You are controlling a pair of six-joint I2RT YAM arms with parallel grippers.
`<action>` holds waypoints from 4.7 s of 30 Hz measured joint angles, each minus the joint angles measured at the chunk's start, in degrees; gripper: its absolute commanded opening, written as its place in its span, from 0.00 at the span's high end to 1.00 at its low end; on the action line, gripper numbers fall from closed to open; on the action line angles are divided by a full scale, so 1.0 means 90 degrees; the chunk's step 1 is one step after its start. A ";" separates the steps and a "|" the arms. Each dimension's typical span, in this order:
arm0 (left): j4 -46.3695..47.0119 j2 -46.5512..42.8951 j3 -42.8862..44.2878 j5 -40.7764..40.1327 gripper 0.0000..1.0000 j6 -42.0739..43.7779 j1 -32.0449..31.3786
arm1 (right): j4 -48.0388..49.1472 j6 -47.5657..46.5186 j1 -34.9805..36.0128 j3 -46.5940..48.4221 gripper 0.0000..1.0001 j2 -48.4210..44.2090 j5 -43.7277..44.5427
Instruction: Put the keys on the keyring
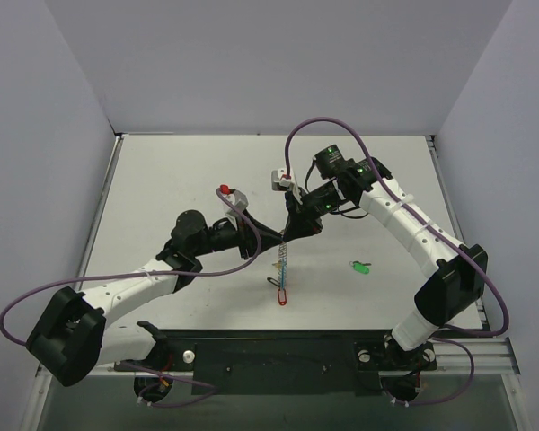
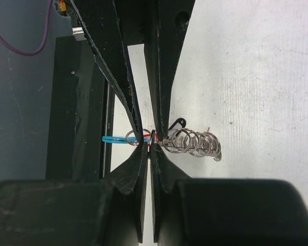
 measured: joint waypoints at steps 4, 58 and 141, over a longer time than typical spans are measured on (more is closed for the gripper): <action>0.0034 0.0002 -0.0029 0.0032 0.73 -0.0032 0.0041 | 0.0012 0.0000 0.0002 0.0000 1.00 0.0000 -0.0017; -0.0413 -0.1377 -0.0447 0.0653 1.00 0.1134 0.0274 | 0.0102 0.0036 -0.1921 -0.0862 0.33 -0.1511 -0.0614; -0.4226 -0.2195 0.0631 0.0260 1.00 0.2630 0.1491 | 0.2164 0.2081 0.0046 -0.3718 0.64 0.0721 0.8034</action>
